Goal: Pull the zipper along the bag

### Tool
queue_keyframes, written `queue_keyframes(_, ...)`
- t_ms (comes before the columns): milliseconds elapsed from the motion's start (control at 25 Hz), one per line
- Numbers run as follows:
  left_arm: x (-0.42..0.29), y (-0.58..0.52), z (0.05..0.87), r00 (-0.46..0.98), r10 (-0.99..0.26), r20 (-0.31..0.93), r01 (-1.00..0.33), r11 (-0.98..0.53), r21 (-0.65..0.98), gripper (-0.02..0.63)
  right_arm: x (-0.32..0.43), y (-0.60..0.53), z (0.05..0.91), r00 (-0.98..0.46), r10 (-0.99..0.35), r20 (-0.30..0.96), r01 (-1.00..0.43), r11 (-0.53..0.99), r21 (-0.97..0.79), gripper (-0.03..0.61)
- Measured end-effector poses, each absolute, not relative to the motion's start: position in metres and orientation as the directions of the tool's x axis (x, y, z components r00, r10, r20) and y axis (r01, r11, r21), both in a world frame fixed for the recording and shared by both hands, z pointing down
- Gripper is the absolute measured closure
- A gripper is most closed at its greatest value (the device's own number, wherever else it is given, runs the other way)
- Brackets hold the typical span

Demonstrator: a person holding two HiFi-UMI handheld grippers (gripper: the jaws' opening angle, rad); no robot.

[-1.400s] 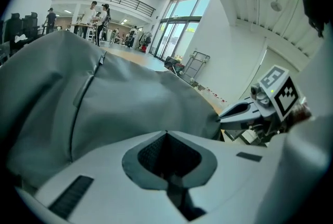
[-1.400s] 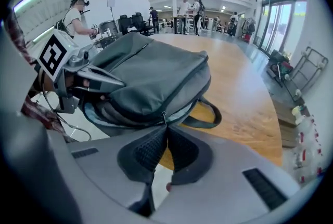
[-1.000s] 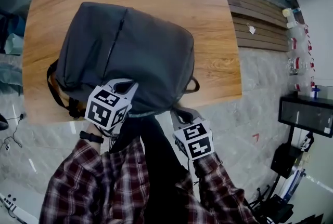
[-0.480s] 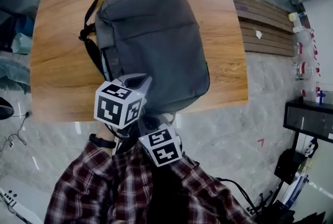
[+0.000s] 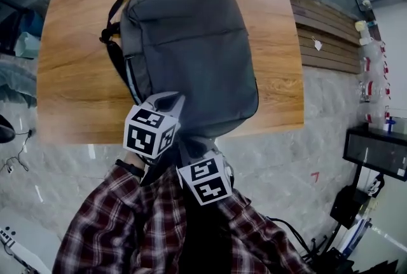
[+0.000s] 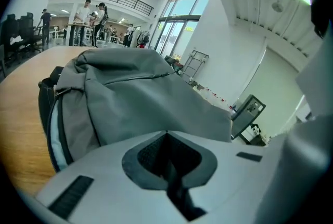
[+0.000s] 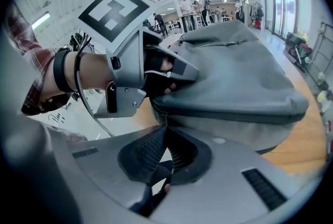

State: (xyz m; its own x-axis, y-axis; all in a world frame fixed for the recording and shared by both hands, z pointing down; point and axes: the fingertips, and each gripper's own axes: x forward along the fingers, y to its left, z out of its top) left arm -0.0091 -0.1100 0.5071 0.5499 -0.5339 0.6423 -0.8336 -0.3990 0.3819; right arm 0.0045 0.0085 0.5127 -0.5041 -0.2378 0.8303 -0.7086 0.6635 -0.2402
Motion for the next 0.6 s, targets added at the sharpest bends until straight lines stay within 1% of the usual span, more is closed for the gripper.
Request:
queue_keyframes(160, -0.007, -0.105, 0.508, 0.55, -0.522, 0.652, -0.824, -0.466, 0.321, 0.606, 0.027, 0.001, 0.508, -0.468, -0.26, 0.844, -0.707, 0.683, -0.182, 0.568)
queue_keyframes(360, -0.006, -0.104, 0.508, 0.556, -0.52, 0.648, -0.818, -0.481, 0.316, 0.606, 0.067, -0.019, 0.502, -0.408, -0.302, 0.861, -0.718, 0.689, -0.099, 0.568)
queue_keyframes(440, -0.006, -0.103, 0.508, 0.556, -0.523, 0.646, -0.817, -0.486, 0.309, 0.606, 0.103, -0.034, 0.502, -0.343, -0.345, 0.874, -0.756, 0.654, -0.039, 0.568)
queue_keyframes(520, -0.007, -0.102, 0.508, 0.557, -0.525, 0.644, -0.816, -0.49, 0.306, 0.606, 0.153, -0.052, 0.505, -0.263, -0.391, 0.882, -0.806, 0.591, 0.021, 0.568)
queue_keyframes(600, -0.007, -0.101, 0.508, 0.558, -0.523, 0.644, -0.815, -0.493, 0.306, 0.606, 0.197, -0.068, 0.509, -0.229, -0.41, 0.883, -0.841, 0.541, 0.034, 0.568)
